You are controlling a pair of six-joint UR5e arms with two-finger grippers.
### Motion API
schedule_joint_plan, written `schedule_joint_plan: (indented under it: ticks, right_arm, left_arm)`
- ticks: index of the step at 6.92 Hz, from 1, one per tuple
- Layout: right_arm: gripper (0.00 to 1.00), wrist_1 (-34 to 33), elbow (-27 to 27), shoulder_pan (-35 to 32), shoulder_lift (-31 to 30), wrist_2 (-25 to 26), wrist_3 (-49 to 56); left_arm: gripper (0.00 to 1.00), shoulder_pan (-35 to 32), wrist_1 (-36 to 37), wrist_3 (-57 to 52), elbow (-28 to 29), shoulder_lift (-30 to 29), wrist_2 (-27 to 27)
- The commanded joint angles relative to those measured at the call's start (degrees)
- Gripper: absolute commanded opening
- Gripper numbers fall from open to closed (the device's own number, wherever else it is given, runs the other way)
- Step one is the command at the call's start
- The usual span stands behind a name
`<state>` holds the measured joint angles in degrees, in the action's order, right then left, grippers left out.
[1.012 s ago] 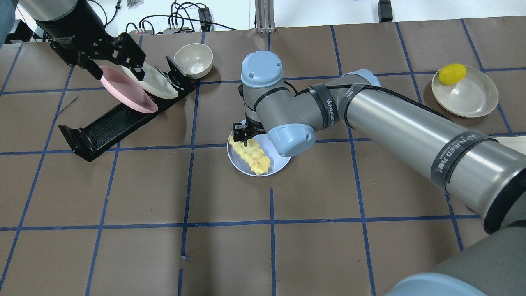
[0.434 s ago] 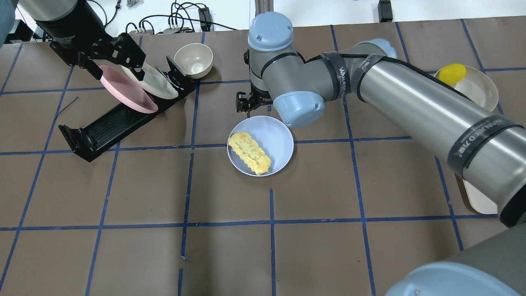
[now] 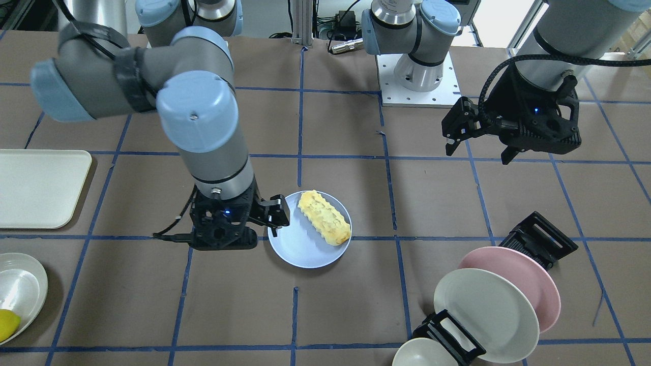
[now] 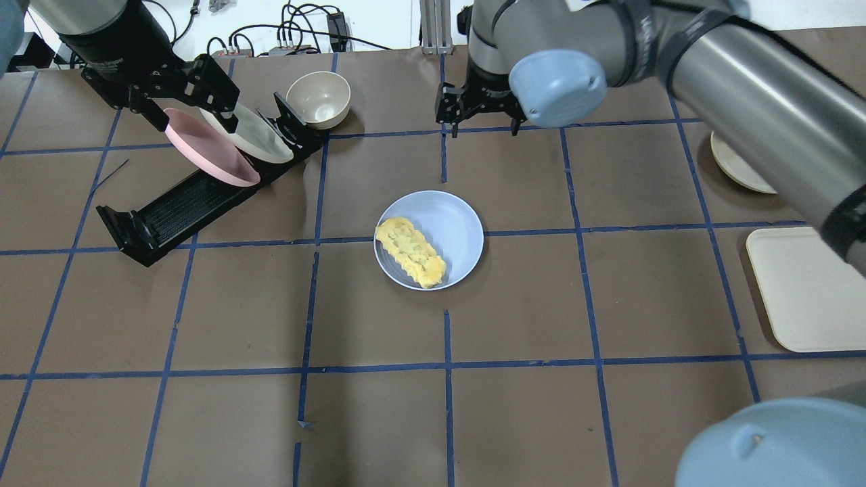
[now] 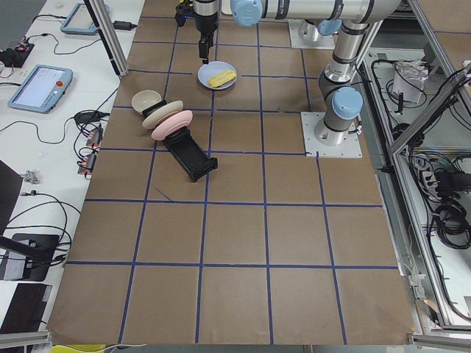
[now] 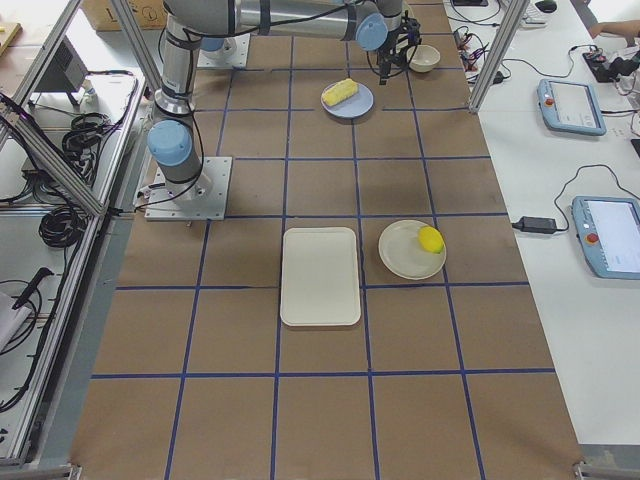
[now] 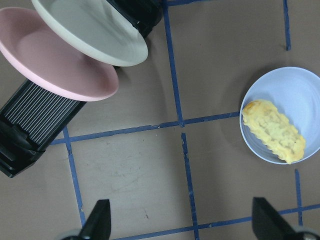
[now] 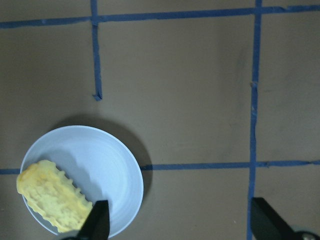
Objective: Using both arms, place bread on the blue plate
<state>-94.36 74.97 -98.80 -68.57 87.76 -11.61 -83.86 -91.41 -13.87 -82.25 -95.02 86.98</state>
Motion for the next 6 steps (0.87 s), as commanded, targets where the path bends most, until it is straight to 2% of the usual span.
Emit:
schedule_joint_plan:
  ticks: [1,3,4,5,6]
  right_arm:
    - [1.00,10.4,-0.7,2.6,-5.2,0.1,0.4]
    - [1.00,11.0,0.3,7.2,-11.0,0.8,12.4]
    - [1.00,12.8,2.7,9.3,-14.9,0.9,12.7]
    - [0.97,14.3,7.2,9.8,-18.6,1.3,12.8]
    - [0.99,12.7,12.7,9.3,-23.6,0.9,12.5]
  left_arm:
    - [1.00,-0.3,0.0,-0.4,0.3,0.0,-0.1]
    - [1.00,-0.3,-0.4,1.0,1.5,0.2,-0.2]
    - [1.00,-0.6,-0.4,1.6,0.4,1.1,0.0]
    - [1.00,-0.3,-0.6,3.2,-1.6,2.6,-0.8]
    - [1.00,-0.4,-0.2,3.1,-4.6,3.5,-4.9]
